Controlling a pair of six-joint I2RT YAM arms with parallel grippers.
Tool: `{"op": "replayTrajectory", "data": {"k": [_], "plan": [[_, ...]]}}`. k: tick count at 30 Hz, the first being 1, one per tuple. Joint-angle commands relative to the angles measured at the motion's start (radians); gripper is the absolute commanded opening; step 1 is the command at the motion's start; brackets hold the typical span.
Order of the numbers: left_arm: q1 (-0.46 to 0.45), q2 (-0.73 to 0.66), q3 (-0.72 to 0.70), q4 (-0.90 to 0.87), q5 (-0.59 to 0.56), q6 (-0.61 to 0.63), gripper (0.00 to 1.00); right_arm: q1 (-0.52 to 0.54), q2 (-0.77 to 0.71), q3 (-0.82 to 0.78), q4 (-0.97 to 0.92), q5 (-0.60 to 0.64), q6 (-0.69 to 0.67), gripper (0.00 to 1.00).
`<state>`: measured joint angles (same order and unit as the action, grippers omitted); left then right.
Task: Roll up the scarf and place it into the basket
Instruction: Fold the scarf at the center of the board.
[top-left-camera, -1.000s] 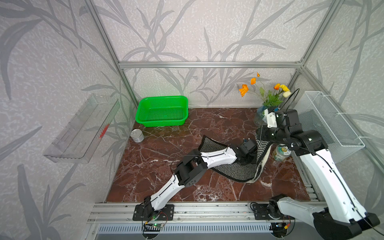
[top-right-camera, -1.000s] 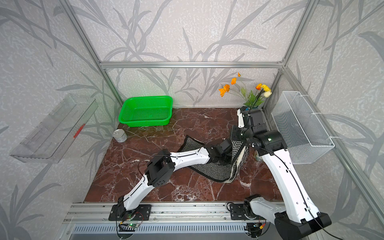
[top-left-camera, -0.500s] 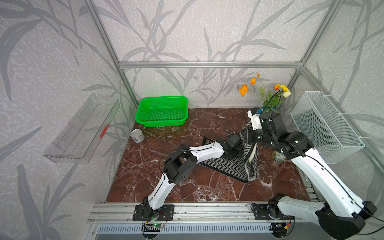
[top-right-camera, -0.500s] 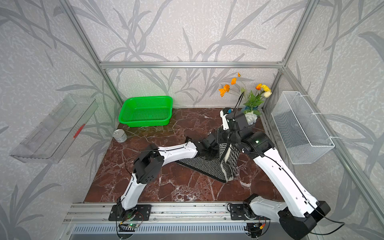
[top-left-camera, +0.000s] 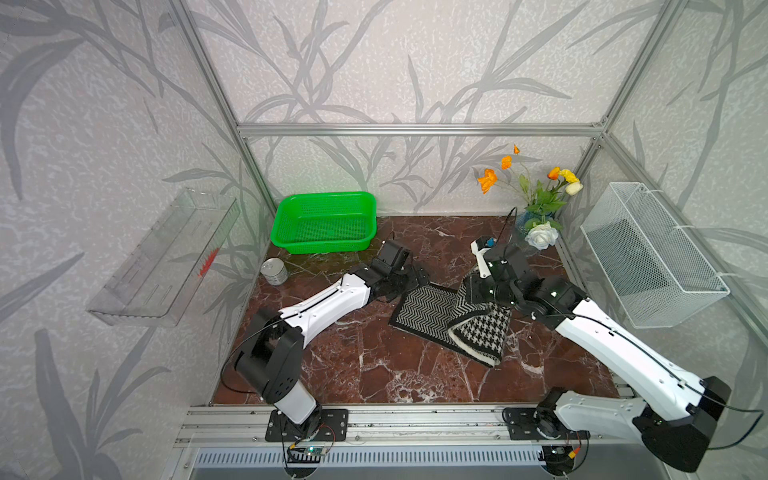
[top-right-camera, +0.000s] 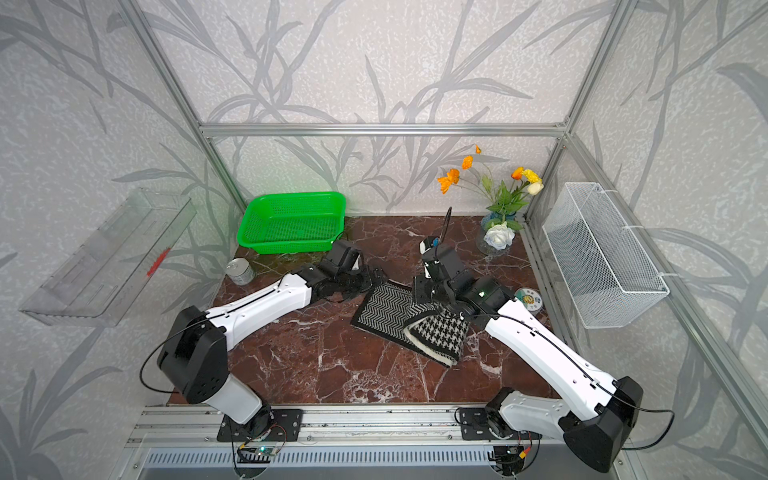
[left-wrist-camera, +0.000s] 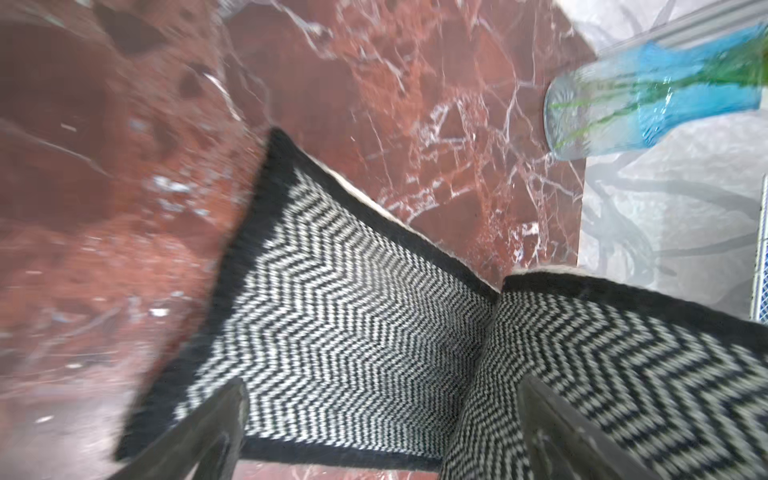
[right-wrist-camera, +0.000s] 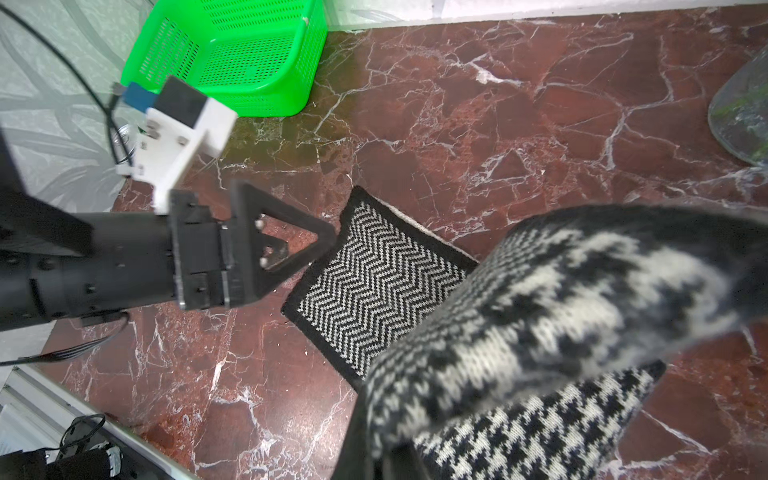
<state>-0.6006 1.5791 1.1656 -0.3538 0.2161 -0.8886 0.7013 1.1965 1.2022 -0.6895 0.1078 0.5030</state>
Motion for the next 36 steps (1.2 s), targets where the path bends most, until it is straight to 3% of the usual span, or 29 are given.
{"op": "replayTrajectory", "data": {"k": [1, 13, 19, 30, 36], "plan": [[0.031, -0.036, -0.04, -0.054, -0.002, 0.077, 1.0, 0.009, -0.009, -0.019, 0.036, 0.014, 0.02, 0.02], [0.096, -0.004, 0.015, -0.085, 0.049, 0.106, 1.0, 0.007, -0.369, -0.012, -0.368, 0.225, 0.025, 0.02], [0.096, 0.027, 0.012, -0.042, 0.093, 0.069, 1.0, 0.007, -0.457, -0.013, -0.482, 0.287, 0.042, 0.04], [0.091, 0.071, -0.032, 0.031, 0.147, 0.036, 0.99, 0.006, -0.283, -0.054, -0.276, 0.197, 0.019, 0.05], [0.001, 0.092, -0.008, 0.026, 0.122, 0.053, 0.99, 0.006, -0.309, -0.028, -0.246, 0.208, 0.026, 0.05]]}}
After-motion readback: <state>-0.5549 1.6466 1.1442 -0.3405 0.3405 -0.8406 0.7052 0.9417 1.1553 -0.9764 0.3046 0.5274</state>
